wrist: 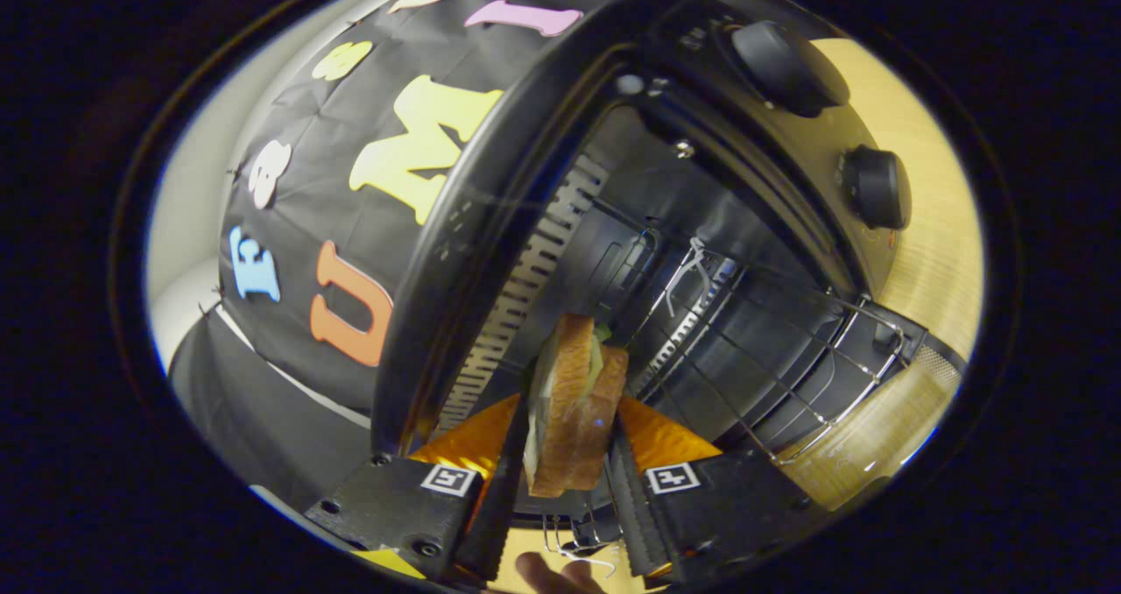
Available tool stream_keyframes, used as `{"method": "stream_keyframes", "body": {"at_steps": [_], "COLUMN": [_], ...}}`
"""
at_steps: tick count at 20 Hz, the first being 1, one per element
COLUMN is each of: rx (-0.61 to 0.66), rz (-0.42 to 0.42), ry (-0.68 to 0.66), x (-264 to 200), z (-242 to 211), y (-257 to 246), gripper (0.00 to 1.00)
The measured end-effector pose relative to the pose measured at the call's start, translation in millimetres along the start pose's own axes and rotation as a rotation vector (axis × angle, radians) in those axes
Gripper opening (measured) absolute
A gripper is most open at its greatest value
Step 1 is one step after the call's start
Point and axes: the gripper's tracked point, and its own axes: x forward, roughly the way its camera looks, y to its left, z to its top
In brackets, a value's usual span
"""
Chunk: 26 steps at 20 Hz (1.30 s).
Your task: Open the toaster oven, put the food inside, and close the toaster oven door.
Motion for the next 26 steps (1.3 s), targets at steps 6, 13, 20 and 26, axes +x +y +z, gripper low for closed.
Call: {"method": "stream_keyframes", "body": {"at_steps": [6,13,20,26], "rx": [-0.072,-0.315,-0.36,-0.438], "rz": [-0.04,-0.229,-0.265,-0.291], "ry": [0.016,0.023,0.111,0.142], "x": [-18.5,-64.8,-105.7,-142.6], "z": [-1.5,10.2,3.9,-12.9], "y": [-4.9,-10.7,-19.8,-53.8], "gripper": [0.77,1.0,1.0,1.0]}}
